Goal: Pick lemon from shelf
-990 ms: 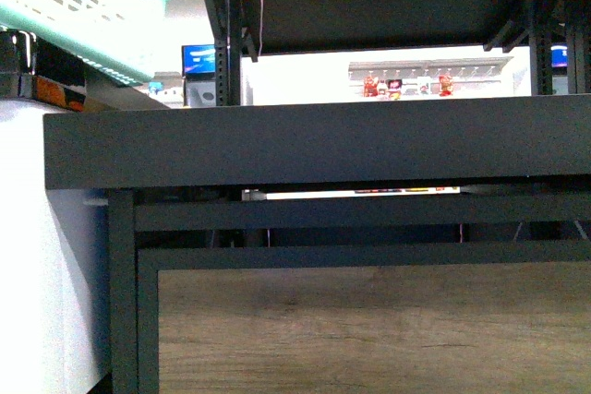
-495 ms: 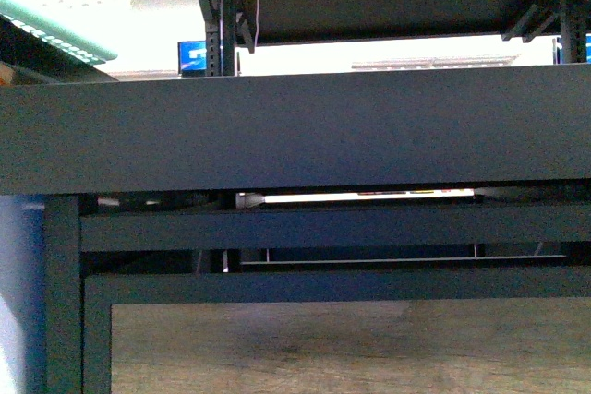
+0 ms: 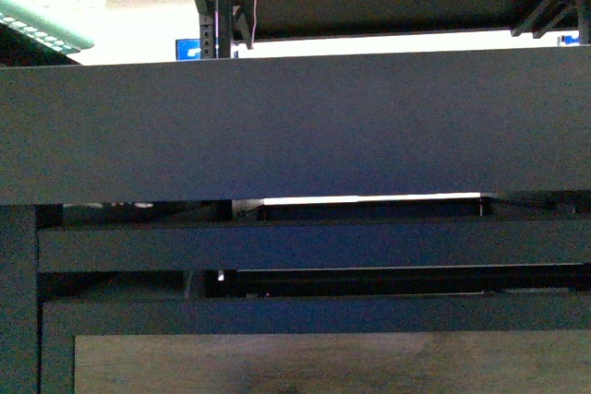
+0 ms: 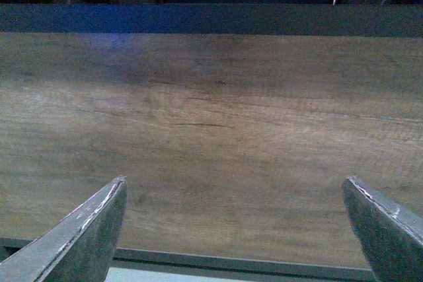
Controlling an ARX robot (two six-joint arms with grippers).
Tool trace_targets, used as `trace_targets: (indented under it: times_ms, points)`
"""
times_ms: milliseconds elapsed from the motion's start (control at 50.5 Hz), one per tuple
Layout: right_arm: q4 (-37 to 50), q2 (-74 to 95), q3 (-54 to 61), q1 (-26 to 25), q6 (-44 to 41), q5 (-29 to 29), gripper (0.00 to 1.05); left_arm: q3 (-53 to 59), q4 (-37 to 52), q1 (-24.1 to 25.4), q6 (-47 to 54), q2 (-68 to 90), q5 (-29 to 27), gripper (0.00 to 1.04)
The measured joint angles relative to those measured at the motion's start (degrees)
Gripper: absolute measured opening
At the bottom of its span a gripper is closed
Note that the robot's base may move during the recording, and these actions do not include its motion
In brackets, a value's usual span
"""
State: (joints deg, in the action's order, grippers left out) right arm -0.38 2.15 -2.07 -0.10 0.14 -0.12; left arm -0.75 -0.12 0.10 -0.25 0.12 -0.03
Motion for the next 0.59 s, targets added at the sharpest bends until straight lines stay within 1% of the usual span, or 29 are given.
trace_targets:
  times_ms: [594]
  points:
    - [0.0, 0.0, 0.0, 0.0, 0.0, 0.1, 0.97, 0.0, 0.0, 0.0, 0.0, 0.0, 0.0, 0.97]
